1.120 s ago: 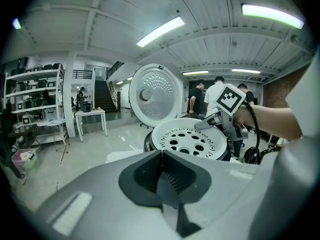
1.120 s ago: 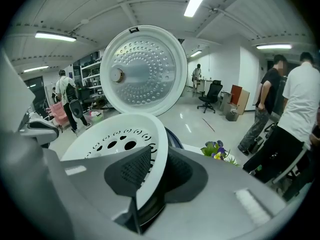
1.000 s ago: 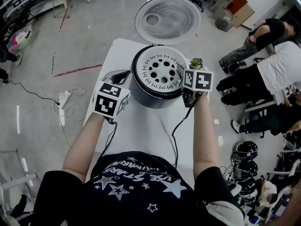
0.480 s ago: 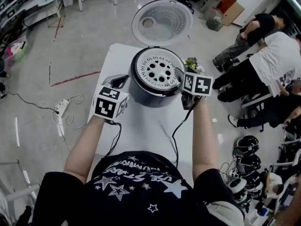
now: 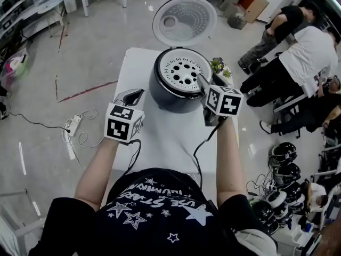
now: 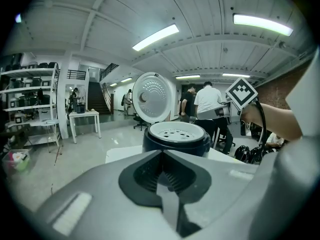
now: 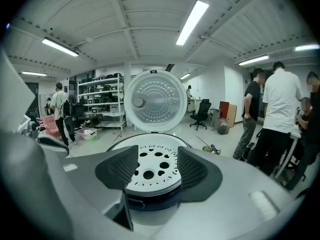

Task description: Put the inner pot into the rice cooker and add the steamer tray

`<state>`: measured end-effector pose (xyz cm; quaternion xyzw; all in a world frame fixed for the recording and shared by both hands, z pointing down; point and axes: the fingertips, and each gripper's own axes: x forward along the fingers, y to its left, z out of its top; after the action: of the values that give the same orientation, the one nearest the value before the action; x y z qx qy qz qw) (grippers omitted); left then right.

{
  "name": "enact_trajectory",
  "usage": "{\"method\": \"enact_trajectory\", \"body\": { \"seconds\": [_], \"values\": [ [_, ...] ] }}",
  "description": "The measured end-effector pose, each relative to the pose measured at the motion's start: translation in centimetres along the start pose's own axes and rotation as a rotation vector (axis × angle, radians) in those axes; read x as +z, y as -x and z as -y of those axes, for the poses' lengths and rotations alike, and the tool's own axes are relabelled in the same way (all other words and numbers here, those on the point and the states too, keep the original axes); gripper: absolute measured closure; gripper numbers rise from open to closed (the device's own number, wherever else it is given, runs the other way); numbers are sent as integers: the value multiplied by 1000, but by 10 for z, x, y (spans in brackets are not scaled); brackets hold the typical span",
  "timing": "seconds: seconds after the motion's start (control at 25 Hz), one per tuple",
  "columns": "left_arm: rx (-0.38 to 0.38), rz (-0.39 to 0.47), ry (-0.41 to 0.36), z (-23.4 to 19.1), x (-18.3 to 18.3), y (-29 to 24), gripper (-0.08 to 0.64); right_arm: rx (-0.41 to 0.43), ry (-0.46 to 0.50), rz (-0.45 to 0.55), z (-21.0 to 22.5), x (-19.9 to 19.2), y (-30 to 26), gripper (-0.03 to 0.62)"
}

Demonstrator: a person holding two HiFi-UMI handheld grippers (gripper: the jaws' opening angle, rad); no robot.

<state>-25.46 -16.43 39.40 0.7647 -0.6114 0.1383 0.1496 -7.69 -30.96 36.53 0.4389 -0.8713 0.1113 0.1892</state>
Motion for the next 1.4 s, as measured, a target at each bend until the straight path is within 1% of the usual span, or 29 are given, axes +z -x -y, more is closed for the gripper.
{"method": "enact_trajectory", "body": {
  "seconds": [0.2, 0.28, 0.36, 0.48, 0.56, 0.64, 0.68, 0.8, 0.92, 1.16, 1.28, 1.4],
  "values": [
    [-16, 21, 6, -6, -18, 25, 554, -54, -4, 79, -29, -5, 31, 351],
    [-35, 28, 4, -5, -23, 30, 552, -74, -6, 123, -37, -7, 44, 357],
    [-64, 27, -2, 0, -29, 32, 554, -95, -9, 149, -42, -13, 55, 394],
    [-96, 16, -9, 9, -40, 32, 554, -122, -25, 156, -44, -28, 64, 455],
    [-104, 7, -6, 14, -47, 31, 554, -132, -32, 149, -43, -38, 64, 491],
    [-102, -4, -2, 18, -54, 32, 554, -132, -41, 144, -43, -48, 64, 543],
    [-98, -11, 1, 19, -58, 32, 554, -126, -49, 143, -43, -53, 63, 566],
    [-69, -37, 18, 24, -70, 35, 554, -95, -82, 134, -39, -66, 61, 566],
    [-22, -59, 45, 33, -80, 37, 554, -43, -94, 102, -33, -78, 61, 566],
    [89, -63, 79, 60, -83, 42, 554, 94, -33, 45, -28, -95, 63, 568],
    [149, -50, 98, 74, -82, 46, 554, 155, -18, 39, -26, -102, 71, 568],
    [188, -47, 105, 95, -86, 50, 554, 202, -7, 38, -18, -113, 85, 567]
  ]
}}
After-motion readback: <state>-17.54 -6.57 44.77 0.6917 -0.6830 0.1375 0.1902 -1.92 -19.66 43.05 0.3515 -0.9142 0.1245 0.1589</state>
